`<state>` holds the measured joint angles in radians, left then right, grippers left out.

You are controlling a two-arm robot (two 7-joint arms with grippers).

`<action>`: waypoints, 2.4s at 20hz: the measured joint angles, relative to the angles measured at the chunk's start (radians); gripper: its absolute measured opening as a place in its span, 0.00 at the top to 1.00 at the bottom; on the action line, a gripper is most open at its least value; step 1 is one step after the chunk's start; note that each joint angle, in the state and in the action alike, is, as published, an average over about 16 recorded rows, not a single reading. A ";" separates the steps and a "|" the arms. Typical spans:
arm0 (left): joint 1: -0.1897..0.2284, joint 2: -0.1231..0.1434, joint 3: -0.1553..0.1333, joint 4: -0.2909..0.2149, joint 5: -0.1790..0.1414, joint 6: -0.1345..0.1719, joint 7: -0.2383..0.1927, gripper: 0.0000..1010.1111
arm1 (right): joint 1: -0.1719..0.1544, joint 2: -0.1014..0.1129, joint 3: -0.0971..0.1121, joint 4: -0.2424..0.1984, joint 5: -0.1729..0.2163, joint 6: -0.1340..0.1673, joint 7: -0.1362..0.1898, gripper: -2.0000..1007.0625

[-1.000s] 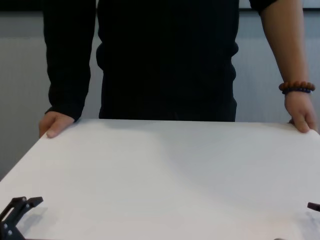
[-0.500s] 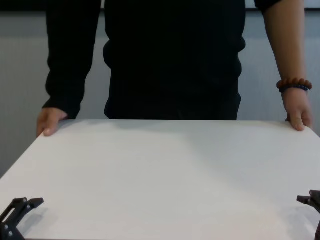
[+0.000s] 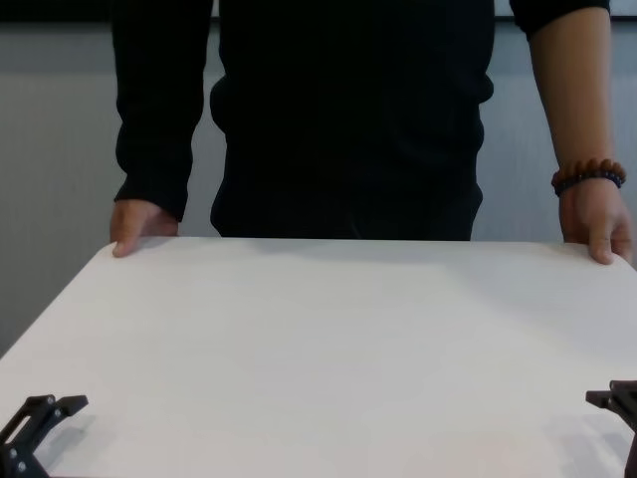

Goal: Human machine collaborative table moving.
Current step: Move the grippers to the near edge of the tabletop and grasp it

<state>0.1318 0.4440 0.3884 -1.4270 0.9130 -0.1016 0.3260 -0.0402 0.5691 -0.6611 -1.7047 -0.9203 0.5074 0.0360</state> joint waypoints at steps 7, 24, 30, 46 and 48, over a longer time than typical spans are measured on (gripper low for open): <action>0.000 0.001 0.001 0.000 0.001 0.001 0.000 0.01 | -0.014 -0.002 0.013 -0.004 -0.009 -0.007 0.000 0.00; -0.001 0.001 0.002 0.000 0.002 0.002 0.000 0.02 | -0.023 -0.003 0.024 -0.007 0.001 -0.016 -0.002 0.00; -0.001 0.002 0.002 0.000 0.003 0.002 0.000 0.07 | -0.021 -0.003 0.023 -0.007 0.001 -0.016 0.000 0.02; -0.001 0.002 0.002 0.000 0.003 0.002 0.001 0.45 | -0.020 -0.002 0.021 -0.006 0.001 -0.014 0.001 0.36; -0.001 0.002 0.002 0.000 0.003 0.002 0.001 0.49 | -0.020 -0.002 0.021 -0.006 0.001 -0.014 0.001 0.42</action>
<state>0.1307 0.4455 0.3900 -1.4270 0.9157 -0.1000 0.3267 -0.0600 0.5673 -0.6401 -1.7107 -0.9192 0.4935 0.0373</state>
